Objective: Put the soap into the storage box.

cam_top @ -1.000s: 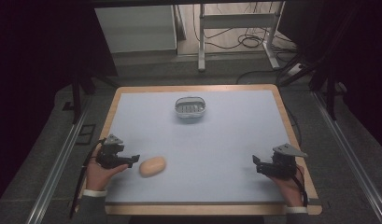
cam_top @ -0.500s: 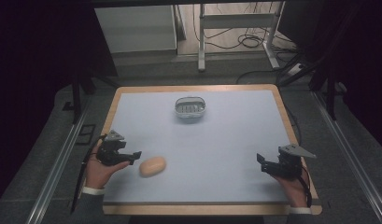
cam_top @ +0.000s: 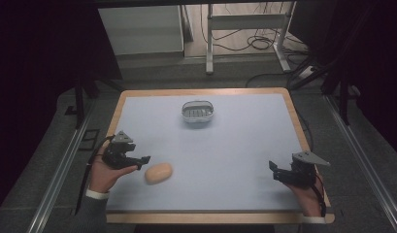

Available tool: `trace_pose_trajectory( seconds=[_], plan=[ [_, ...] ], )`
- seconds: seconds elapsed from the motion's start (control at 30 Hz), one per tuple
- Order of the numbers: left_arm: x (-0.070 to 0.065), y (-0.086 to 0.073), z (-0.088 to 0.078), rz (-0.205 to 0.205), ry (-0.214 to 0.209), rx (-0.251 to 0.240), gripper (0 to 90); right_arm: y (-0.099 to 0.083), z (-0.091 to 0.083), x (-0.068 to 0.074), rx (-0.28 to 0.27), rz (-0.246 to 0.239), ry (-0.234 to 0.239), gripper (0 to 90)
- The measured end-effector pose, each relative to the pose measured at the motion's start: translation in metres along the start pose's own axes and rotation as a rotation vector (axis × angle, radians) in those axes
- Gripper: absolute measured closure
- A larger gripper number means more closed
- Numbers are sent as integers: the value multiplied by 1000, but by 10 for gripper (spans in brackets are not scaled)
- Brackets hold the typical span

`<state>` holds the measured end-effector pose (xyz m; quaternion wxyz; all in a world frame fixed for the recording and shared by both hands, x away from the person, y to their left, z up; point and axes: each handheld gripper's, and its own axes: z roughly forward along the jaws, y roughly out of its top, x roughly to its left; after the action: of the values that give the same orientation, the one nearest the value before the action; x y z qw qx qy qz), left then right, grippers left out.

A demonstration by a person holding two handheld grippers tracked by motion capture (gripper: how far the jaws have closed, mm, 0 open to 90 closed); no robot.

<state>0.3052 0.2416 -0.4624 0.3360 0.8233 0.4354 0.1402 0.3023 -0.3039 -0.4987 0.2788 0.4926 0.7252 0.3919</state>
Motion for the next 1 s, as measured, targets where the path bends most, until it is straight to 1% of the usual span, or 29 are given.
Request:
trace_pose_trajectory(
  seconds=[0.07, 0.17, 0.33, 0.4, 0.47, 0.5, 0.57, 0.7, 0.83, 1.0],
  plan=[
    [-3, 2, -1, 14, -3, 5, 231, 0, 0, 0, -2, 2, -9, 84],
    [-6, 5, -2, 33, -3, 14, 231, 0, 0, 1, 0, 1, -1, 84],
    [-10, 8, -2, 52, -3, 28, 238, 0, 0, 1, 0, -2, 0, 84],
    [-13, 9, 0, 68, -5, 41, 238, 0, 0, 1, 0, -3, 0, 84],
    [-18, 10, 2, 98, -27, 57, 239, 0, 0, 1, -1, -5, 1, 84],
    [-18, 10, 2, 98, -27, 57, 242, 0, 0, 1, -1, -5, 1, 84],
    [-21, 11, 3, 119, -19, 73, 247, 1, 0, 2, -1, -5, 1, 84],
    [-25, 12, 5, 133, -27, 84, 247, 1, 0, 2, 0, -7, 1, 84],
    [-28, 11, 11, 147, -44, 115, 246, 0, 1, 3, 6, -13, 3, 84],
    [-31, 10, 17, 159, -60, 135, 244, -1, 3, 3, 12, -17, 3, 84]
  ],
)
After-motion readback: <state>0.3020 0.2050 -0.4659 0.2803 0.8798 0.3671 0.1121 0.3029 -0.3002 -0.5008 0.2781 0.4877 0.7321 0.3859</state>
